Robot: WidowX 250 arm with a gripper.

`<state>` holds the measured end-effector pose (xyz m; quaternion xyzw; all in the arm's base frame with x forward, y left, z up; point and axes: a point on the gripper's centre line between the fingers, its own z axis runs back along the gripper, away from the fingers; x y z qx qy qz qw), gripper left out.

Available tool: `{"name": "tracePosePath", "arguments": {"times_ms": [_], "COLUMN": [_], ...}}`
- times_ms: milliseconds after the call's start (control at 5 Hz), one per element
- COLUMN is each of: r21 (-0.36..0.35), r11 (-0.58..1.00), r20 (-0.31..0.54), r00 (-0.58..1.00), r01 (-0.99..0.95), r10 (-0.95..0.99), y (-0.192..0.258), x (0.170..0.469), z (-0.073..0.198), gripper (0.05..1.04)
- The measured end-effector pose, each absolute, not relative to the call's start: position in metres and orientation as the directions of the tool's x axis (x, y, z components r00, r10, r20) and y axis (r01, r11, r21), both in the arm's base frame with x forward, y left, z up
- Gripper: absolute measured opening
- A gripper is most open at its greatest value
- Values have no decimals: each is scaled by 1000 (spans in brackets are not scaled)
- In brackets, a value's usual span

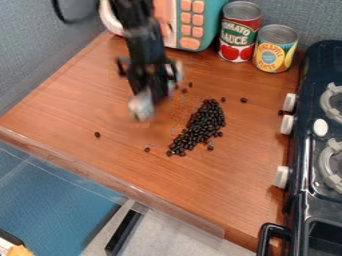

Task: Sweep into pile

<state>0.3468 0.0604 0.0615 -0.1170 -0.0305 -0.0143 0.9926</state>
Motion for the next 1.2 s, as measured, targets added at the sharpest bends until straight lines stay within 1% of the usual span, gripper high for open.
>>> {"name": "tracePosePath", "arguments": {"times_ms": [200, 400, 600, 800, 1000, 1200], "r21": [-210, -109, -22, 45, 149, 209], "r11": [977, 993, 999, 997, 982, 967], "r20": [102, 27, 8, -49, -41, -24], "r00": [995, 999, 999, 997, 993, 990], "r01": [25, 38, 50, 69, 113, 143], "r10": [-4, -35, -50, -67, -108, -141], "y": [89, 115, 131, 142, 149, 156], "x": [357, 369, 374, 370, 376, 379], "z": [86, 69, 62, 50, 51, 46], "gripper": [381, 381, 381, 381, 381, 381]}}
